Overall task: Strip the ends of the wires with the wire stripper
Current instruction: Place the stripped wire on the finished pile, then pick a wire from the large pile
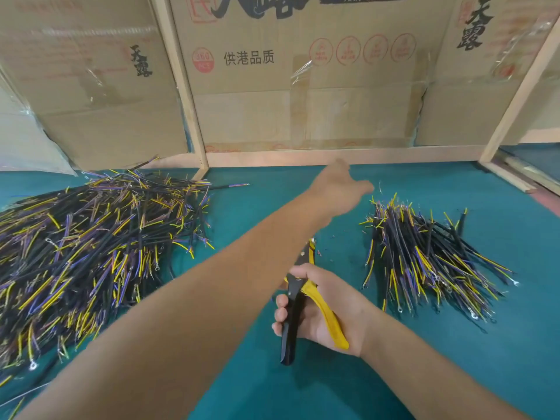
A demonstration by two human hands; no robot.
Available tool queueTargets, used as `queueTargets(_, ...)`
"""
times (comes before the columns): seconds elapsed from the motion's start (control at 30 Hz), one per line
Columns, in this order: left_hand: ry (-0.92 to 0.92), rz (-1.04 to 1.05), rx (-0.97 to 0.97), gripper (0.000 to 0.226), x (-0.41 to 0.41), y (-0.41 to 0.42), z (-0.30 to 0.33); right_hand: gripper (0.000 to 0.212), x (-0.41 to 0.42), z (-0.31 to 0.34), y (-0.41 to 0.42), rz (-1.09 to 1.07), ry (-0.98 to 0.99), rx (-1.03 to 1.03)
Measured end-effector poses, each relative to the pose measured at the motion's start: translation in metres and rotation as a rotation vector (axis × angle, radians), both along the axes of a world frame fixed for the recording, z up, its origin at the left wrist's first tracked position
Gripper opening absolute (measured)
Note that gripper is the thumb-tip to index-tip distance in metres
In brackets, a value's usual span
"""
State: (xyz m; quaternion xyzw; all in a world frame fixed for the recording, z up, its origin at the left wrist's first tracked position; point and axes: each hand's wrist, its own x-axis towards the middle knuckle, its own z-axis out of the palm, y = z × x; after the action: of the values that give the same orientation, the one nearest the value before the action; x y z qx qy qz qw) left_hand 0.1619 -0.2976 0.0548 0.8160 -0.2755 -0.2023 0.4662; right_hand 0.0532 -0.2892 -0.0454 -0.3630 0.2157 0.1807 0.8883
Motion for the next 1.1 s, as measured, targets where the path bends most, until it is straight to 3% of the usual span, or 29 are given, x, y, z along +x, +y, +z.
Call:
queueTargets(0.13, -0.189, -0.11, 0.084, 0.011, 0.034, 0.075, 0.011, 0.035, 0.0, 0.0, 0.004, 0.014, -0.026, -0.014)
queueTargets(0.27, -0.325, -0.327, 0.745, 0.008, 0.065, 0.161, 0.018, 0.04, -0.001, 0.003, 0.01, 0.039, -0.074, -0.063)
queueTargets(0.47, -0.362, -0.359, 1.215, 0.024, 0.065, 0.235, -0.006, 0.046, 0.001, 0.002, 0.015, 0.049, -0.094, -0.11)
queueTargets(0.53, -0.424, -0.378, 1.231, 0.026, 0.06, 0.246, -0.02, 0.047, 0.002, -0.001, 0.013, 0.052, -0.098, -0.101)
queueTargets(0.67, -0.638, -0.357, 1.023, 0.006, 0.059, 0.253, -0.033, 0.046, 0.004, -0.005, 0.013, 0.054, -0.1, -0.113)
queueTargets(0.87, -0.632, -0.271, 0.629, 0.006, 0.061, 0.248, -0.018, 0.04, 0.002, -0.005, 0.01, 0.07, -0.115, -0.093)
queueTargets(1.0, -0.536, -0.267, 0.765, 0.02, 0.061, 0.253, -0.015, 0.04, 0.004, -0.009, 0.008, 0.072, -0.117, -0.081)
queueTargets(1.1, -0.668, -0.052, 1.004, 0.013, 0.058, 0.266, -0.023, 0.043, 0.008, -0.015, 0.007, 0.07, -0.115, -0.089)
